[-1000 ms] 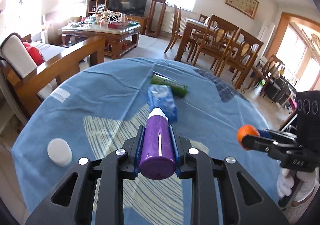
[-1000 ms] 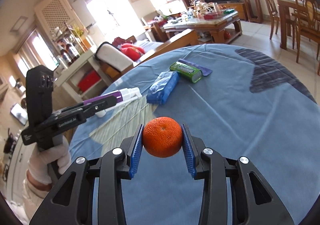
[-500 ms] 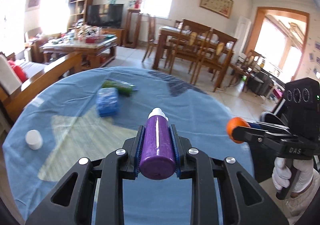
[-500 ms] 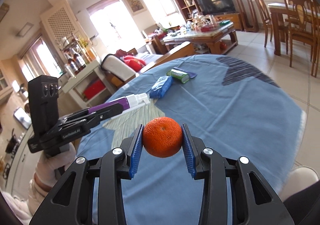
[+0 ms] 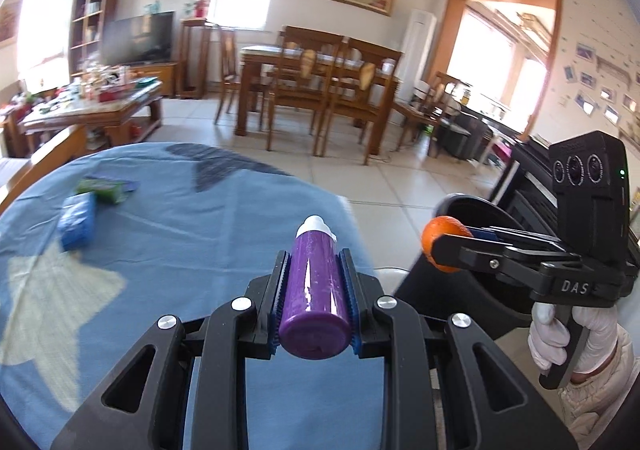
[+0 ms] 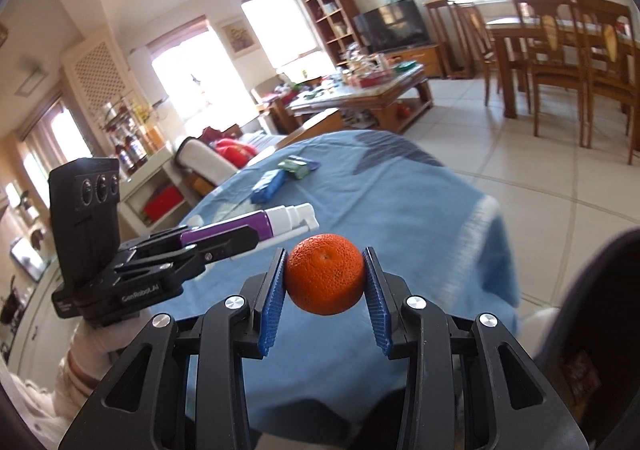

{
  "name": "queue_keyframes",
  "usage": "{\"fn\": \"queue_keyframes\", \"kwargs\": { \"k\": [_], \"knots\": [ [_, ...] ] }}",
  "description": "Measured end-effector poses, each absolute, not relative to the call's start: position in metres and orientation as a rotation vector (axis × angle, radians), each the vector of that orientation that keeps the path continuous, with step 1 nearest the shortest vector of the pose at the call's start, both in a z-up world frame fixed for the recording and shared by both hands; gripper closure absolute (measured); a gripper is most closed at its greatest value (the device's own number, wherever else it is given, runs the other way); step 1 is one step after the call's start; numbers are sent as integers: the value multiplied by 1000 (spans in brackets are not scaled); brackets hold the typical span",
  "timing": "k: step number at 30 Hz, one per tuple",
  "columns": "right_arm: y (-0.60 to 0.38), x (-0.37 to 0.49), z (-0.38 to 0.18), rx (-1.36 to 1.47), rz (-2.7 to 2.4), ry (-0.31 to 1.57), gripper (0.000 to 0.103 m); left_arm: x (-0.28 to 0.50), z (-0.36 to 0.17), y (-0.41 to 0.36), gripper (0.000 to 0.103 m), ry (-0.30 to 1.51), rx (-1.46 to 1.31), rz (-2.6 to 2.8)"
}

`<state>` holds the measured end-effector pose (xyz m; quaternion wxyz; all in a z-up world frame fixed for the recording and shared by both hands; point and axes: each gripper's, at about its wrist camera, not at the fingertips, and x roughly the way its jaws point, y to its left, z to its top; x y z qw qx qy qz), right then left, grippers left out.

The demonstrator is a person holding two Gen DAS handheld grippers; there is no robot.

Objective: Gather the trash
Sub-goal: 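Carry the purple bottle and orange over the black bin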

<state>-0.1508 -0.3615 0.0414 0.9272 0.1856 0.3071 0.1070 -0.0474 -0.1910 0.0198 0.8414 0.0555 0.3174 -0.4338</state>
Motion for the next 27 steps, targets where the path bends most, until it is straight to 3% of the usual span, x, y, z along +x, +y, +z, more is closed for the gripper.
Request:
{"fn": "queue_keyframes", "kwargs": {
  "k": [27],
  "knots": [
    [-531,-321,-18,553,-178,597,65,-134,-20,-358,78,757,270,-1280]
  ]
}}
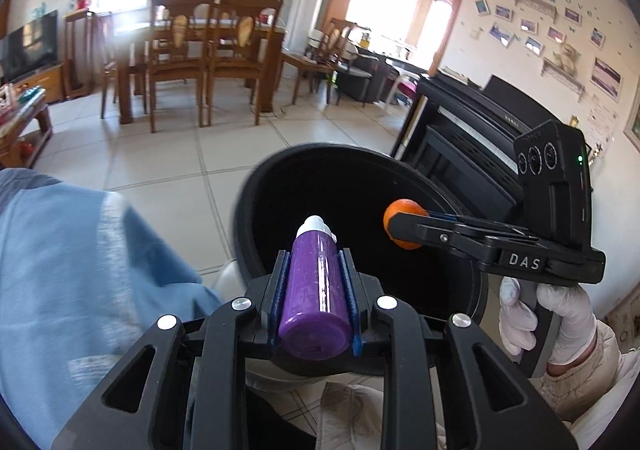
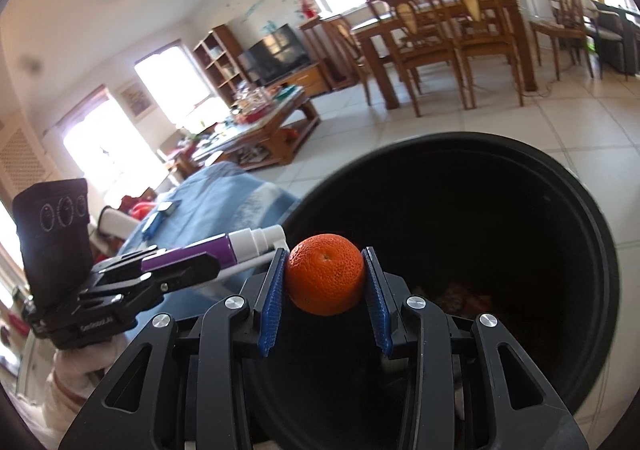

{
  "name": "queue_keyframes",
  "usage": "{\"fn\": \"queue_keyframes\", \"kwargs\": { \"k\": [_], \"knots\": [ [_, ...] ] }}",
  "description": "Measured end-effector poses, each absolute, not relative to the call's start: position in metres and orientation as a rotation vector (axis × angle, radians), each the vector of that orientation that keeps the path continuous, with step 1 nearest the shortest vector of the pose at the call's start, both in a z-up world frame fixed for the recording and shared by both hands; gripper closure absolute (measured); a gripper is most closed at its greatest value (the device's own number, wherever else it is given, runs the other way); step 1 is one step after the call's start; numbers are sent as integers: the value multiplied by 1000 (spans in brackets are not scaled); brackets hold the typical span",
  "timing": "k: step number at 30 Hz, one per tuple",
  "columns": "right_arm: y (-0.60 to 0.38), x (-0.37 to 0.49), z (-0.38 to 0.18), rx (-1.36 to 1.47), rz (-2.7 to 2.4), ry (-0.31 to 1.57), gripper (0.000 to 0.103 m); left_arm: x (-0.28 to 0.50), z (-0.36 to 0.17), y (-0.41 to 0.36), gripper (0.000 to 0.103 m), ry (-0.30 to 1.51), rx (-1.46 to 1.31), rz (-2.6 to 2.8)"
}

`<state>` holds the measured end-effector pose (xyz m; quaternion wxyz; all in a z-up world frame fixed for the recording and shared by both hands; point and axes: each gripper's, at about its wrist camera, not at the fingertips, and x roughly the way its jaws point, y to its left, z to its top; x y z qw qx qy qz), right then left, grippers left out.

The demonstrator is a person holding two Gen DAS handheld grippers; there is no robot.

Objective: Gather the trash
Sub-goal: 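Carry the purple bottle and orange over the black bin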

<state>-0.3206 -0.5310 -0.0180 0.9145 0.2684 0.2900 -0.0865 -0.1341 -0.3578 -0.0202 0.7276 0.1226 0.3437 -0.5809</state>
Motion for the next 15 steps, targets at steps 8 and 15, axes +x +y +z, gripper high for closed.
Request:
{"fn": "queue_keyframes", "kwargs": {
  "k": [8,15],
  "knots": [
    [-556,-342,-30,504,-303,620,65,-153,-43,-398,78,793,357,-1328],
    [-568,-351,-46,491,-338,637,65,-149,-58,-413,78,811,407,-1328]
  ]
}}
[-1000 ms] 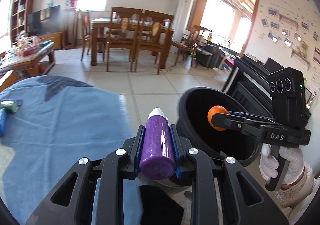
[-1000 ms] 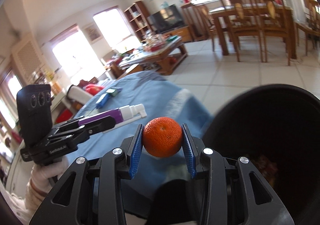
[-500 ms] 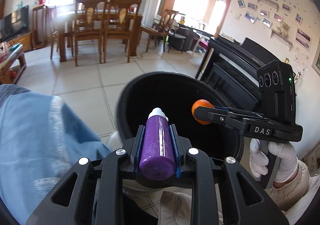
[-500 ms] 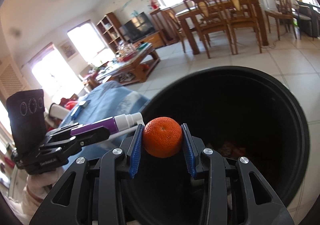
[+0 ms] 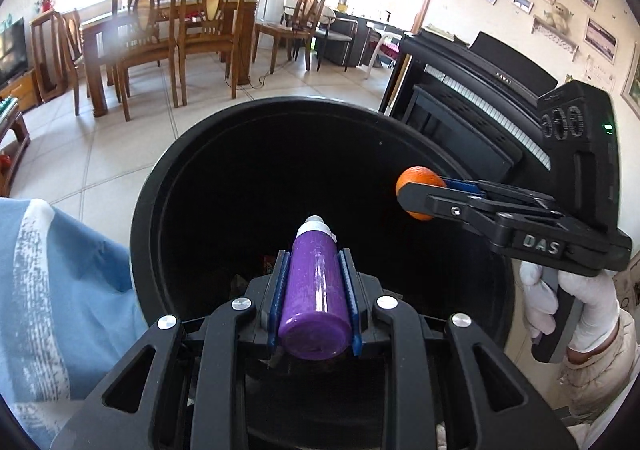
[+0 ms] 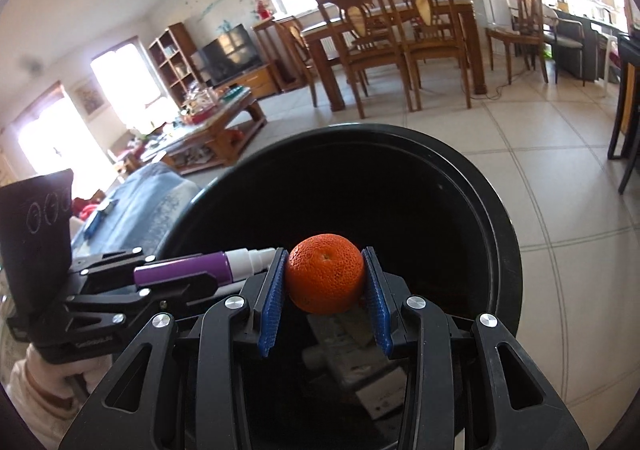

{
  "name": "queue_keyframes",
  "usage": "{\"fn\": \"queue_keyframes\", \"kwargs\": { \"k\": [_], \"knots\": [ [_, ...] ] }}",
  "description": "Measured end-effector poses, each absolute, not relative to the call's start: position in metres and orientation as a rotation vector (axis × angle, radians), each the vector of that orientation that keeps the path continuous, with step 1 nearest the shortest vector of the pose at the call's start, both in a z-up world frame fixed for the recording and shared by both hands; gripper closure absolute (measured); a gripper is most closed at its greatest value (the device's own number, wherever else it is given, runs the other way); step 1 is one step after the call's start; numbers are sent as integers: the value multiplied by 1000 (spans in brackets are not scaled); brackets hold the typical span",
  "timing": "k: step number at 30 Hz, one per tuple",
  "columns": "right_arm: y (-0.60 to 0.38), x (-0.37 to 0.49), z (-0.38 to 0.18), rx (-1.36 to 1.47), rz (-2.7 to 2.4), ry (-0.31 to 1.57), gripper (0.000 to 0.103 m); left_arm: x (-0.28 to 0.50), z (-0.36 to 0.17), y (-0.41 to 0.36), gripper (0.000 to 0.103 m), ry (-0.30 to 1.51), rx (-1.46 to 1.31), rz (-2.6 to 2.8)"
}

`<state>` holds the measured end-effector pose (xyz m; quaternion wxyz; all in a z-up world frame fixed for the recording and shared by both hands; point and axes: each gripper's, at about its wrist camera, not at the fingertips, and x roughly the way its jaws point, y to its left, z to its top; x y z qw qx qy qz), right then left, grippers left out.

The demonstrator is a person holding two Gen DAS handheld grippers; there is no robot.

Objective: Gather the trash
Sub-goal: 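Carry the purple bottle and orange over the black bin, then open both tools over the bin to drop the bottle and orange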

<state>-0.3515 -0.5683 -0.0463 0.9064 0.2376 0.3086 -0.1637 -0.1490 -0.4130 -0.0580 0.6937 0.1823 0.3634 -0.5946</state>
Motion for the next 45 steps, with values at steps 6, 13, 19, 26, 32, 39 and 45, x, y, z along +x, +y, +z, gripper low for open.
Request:
{"fn": "queue_keyframes", "kwargs": {
  "k": [6,13,19,26,32,39,45],
  "knots": [
    [-565,-348,-48,456,-346,640,65,-151,-63,-422,78,814,437,-1328],
    [-562,-346,-47,452,-343,638,65,-154,-64,-425,78,807,450,-1356],
    [-562,-346,-48,453,-343,638,65,-153,-64,-427,78,807,453,-1370],
    [-559,-345,-45,457,-346,638,65,-152,-64,-428,77,807,455,-1374],
    [-559,-344,-45,464,-336,638,62,-155,-64,-427,77,803,462,-1389],
    [-556,-342,-38,456,-339,626,51,-161,-64,-424,76,785,480,-1400],
    [-555,-342,-35,452,-344,622,51,-163,-64,-420,74,774,492,-1408]
  ]
}}
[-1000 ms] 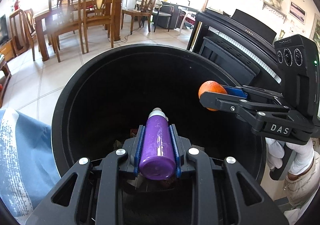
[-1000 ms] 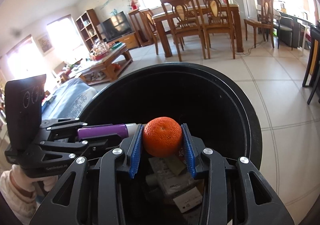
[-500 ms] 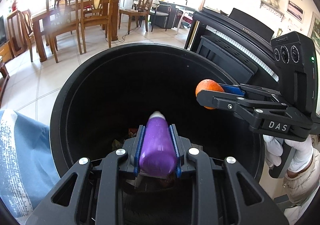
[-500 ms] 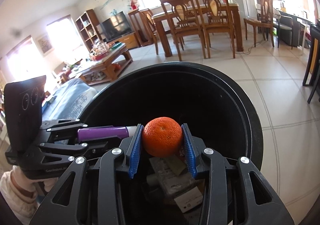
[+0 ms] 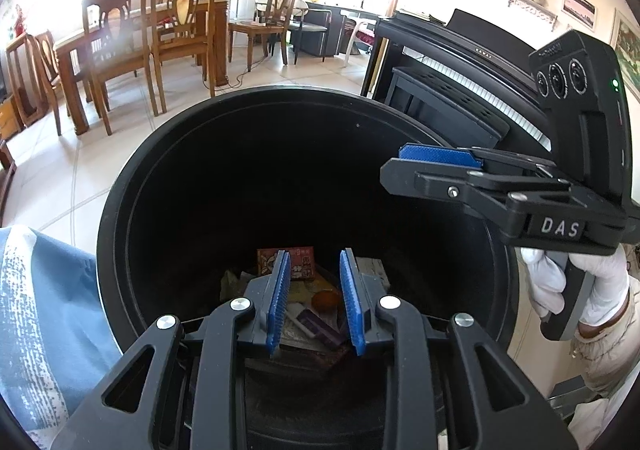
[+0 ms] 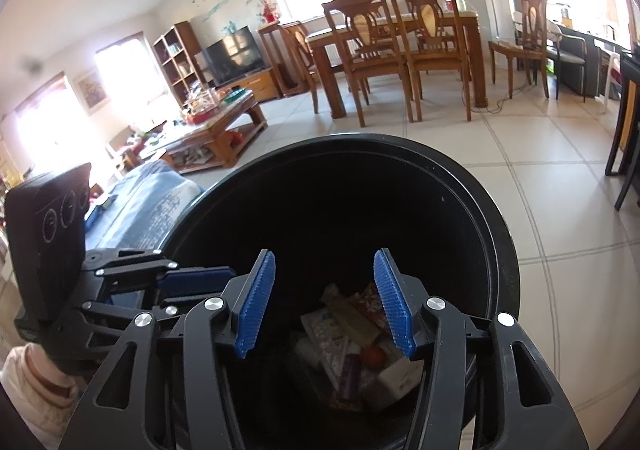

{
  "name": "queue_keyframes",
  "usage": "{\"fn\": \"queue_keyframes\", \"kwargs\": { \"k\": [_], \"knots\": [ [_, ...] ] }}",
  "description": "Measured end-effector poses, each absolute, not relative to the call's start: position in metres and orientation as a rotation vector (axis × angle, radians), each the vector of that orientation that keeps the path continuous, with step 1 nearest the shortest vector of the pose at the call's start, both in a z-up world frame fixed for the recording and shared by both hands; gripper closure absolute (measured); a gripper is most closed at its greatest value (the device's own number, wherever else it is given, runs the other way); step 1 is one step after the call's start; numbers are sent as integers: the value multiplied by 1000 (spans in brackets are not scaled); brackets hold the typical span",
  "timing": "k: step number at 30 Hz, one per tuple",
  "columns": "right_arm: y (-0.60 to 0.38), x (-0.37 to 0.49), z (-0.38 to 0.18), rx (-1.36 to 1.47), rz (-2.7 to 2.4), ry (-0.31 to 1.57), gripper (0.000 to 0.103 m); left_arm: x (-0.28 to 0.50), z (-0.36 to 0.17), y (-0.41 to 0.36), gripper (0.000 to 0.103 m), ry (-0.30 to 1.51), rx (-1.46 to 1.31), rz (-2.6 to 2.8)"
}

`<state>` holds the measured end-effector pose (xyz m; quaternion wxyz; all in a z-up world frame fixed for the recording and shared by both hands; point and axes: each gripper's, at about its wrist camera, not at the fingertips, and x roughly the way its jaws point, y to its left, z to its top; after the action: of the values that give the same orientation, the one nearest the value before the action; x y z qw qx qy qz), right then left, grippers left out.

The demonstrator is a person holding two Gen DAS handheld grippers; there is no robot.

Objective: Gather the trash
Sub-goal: 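Open both tools over the bin to drop the bottle and orange, then move both tools back over the table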

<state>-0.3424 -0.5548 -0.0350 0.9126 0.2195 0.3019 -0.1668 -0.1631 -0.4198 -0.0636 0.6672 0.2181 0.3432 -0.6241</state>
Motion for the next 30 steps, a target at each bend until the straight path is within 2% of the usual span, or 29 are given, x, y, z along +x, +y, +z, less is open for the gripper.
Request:
{"fn": "queue_keyframes", "kwargs": {
  "k": [2,7,16,19,26,30],
  "knots": [
    [-556,-340,-32,452,-343,621,51,-164,-63,-418,67,768,497,-1408],
    [-553,-338,-27,452,-342,620,51,-171,-58,-410,38,711,509,-1418],
    [-543,-334,-12,456,-343,594,38,-173,-47,-391,9,626,505,-1394],
    [-539,-332,-6,459,-343,581,37,-171,-44,-382,5,602,505,-1365],
    [-520,-321,4,440,-320,567,31,-162,-40,-354,5,592,487,-1315],
    [-507,-306,8,441,-302,567,22,-158,-35,-335,5,582,471,-1287]
  ]
}}
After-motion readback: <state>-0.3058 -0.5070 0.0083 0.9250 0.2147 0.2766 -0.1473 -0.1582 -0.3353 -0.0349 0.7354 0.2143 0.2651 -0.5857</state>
